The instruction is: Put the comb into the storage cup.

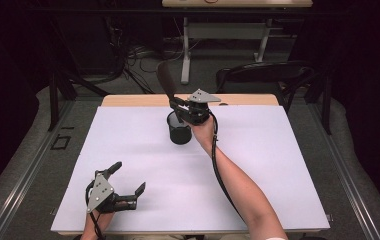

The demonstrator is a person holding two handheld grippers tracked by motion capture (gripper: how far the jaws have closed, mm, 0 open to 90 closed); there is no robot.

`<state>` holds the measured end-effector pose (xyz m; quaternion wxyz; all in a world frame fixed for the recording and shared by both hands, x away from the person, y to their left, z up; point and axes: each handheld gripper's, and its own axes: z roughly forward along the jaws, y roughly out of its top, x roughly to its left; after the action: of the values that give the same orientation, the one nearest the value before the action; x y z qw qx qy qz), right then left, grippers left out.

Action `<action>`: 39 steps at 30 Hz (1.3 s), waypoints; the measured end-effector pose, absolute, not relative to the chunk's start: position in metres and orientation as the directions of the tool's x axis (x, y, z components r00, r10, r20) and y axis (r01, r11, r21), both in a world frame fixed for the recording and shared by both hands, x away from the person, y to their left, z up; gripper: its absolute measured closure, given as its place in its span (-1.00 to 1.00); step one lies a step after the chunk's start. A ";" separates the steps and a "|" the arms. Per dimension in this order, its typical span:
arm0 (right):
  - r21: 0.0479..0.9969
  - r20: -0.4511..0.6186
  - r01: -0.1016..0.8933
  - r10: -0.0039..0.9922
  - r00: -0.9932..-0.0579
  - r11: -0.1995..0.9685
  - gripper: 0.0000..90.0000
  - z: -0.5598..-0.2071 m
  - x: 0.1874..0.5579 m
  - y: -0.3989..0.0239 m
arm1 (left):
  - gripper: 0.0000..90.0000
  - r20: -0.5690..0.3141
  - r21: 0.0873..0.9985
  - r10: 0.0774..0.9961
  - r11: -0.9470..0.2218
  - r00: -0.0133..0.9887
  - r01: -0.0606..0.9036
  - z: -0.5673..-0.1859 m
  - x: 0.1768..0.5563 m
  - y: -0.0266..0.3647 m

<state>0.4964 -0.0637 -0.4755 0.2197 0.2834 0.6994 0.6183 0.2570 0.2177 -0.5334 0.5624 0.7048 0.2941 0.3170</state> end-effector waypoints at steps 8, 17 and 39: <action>0.988 0.045 0.133 0.671 -0.740 0.080 0.62 -0.480 0.498 -0.063 | -0.98 0.118 0.979 0.771 -0.196 0.626 0.057 -0.533 0.257 0.218; 0.987 0.036 0.130 0.671 -0.740 0.090 0.62 -0.481 0.498 -0.063 | -0.98 0.118 0.979 0.770 -0.195 0.627 0.056 -0.533 0.257 0.218; 0.984 0.035 0.142 0.677 -0.735 0.104 0.62 -0.490 0.499 -0.064 | -0.98 0.117 0.979 0.771 -0.196 0.626 0.057 -0.533 0.257 0.218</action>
<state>0.4991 -0.0637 -0.4897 0.2216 0.2887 0.7090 0.6040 0.2568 0.2175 -0.5333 0.5620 0.7052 0.2936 0.3173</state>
